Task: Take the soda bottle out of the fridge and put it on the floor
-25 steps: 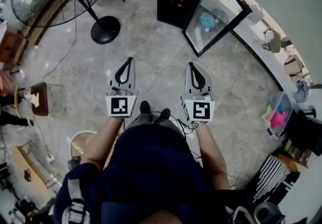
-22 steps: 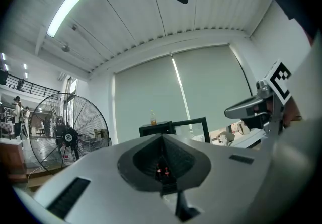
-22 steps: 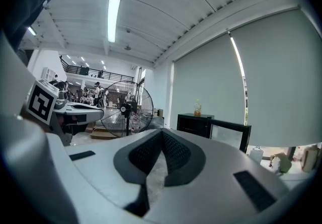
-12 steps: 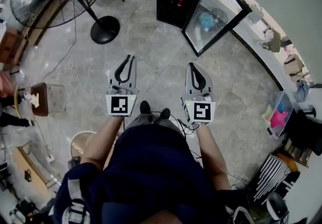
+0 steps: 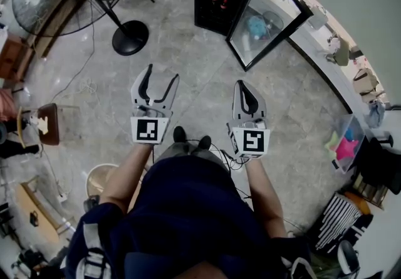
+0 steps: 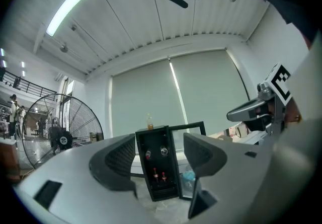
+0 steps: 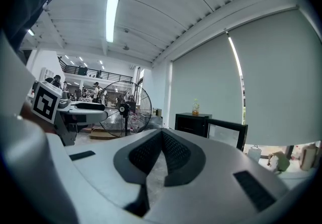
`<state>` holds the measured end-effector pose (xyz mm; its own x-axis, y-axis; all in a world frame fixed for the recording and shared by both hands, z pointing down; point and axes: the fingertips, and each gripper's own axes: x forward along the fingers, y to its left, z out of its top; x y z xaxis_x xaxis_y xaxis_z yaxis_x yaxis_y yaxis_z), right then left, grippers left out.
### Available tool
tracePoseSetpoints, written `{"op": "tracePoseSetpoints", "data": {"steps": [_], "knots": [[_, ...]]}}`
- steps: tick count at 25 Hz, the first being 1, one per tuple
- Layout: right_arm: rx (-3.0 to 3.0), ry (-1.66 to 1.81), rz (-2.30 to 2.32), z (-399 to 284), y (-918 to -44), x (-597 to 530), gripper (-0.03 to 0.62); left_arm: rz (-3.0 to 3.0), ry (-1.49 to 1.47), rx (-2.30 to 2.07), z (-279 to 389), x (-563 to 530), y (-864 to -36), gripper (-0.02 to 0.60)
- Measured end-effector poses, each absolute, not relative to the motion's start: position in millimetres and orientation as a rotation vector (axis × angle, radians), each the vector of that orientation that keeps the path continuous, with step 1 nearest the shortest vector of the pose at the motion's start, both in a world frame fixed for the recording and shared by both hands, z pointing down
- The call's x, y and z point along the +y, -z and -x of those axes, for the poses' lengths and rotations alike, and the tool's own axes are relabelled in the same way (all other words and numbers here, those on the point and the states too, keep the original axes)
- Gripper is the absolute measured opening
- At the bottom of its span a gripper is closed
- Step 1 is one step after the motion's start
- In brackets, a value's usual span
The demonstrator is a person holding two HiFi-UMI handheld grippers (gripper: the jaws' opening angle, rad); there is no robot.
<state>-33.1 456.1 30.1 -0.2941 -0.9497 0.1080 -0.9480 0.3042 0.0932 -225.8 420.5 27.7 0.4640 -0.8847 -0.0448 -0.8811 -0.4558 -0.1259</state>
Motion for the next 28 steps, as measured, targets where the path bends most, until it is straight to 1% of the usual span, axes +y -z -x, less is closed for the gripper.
{"op": "tracePoseSetpoints", "data": {"steps": [6,19,28], "knots": [[-2.435,0.016,-1.770,26,-30,455,0.018,2.565,0.018,1.557,218,418,-24,0.299],[-2.471,0.017,-1.725,-15,-36,447,0.018,2.524,0.020,1.573,182,400,-31,0.298],[-2.428,-0.005,-1.749,-19,-49,403,0.018,2.561,0.024,1.516,169,335,-44,0.298]]}}
